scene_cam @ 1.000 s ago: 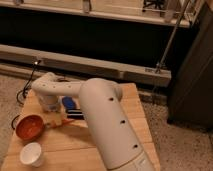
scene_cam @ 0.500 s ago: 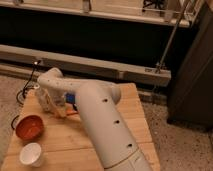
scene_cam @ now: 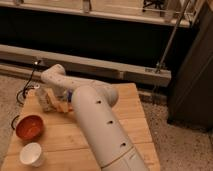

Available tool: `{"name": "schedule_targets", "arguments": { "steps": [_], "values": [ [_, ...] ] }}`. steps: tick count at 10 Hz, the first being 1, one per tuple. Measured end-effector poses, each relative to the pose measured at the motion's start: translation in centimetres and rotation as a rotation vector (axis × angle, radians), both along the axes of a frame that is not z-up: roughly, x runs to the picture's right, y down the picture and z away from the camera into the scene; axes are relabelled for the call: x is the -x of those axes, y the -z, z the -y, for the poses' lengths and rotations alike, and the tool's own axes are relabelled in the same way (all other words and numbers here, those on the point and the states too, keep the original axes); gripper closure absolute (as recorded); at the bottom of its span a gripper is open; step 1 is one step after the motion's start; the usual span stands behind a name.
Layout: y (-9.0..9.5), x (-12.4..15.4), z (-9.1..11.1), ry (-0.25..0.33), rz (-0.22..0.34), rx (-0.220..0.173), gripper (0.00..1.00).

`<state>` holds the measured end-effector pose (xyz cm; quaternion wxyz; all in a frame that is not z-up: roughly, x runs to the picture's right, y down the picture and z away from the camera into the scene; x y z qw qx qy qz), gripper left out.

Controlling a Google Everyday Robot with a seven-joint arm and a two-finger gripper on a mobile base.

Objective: Drag the pepper across the table

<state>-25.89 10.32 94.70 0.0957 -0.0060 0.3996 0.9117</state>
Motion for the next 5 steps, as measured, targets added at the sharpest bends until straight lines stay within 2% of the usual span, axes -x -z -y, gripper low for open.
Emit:
{"name": "schedule_targets", "arguments": {
  "steps": [5],
  "values": [
    [-1.1,1.5,2.0,0.014,0.003,-0.023,0.90]
  ]
}}
